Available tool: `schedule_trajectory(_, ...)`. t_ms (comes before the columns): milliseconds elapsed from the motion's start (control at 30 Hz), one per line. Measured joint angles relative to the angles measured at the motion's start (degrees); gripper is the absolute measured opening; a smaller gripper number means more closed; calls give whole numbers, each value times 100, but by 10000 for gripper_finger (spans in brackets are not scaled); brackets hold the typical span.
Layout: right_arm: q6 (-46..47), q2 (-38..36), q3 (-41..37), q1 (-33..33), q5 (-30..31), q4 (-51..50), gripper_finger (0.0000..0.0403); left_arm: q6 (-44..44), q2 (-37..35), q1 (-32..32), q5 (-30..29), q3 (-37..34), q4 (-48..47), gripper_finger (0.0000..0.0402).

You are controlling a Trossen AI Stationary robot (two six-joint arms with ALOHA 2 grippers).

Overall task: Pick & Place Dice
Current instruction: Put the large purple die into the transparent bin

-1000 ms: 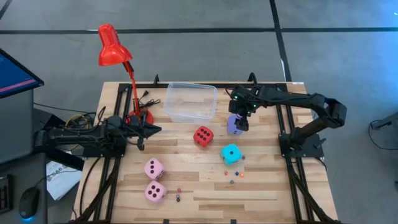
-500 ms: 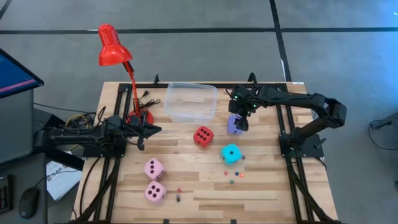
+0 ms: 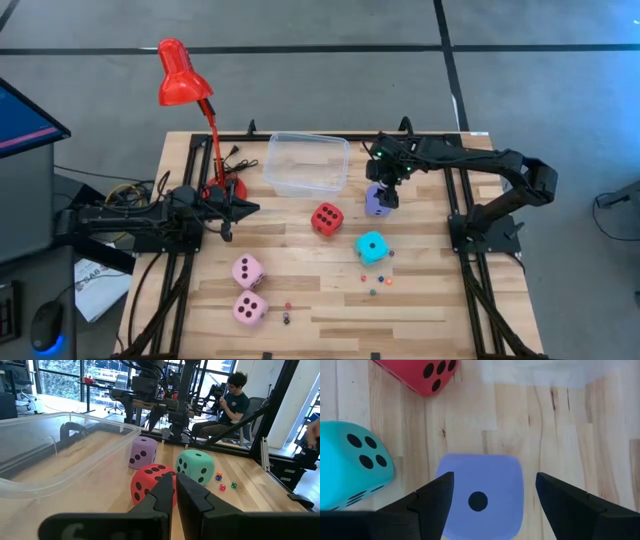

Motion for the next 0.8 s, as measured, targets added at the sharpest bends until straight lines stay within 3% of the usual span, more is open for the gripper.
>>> schedule_trajectory(400,183,0,0,0,-2,71,283,0,0,0,1,-2,-2,11)
schedule_trajectory(500,281,0,0,10,-2,-58,315,0,-1,0,-1,-2,-1,11)
schedule_trajectory(633,334,-1,0,48,-11,-254,388,0,0,0,1,-1,0,11)
schedule_trajectory(800,266,-1,0,48,-11,-208,371,-1,0,0,-1,-2,-2,11)
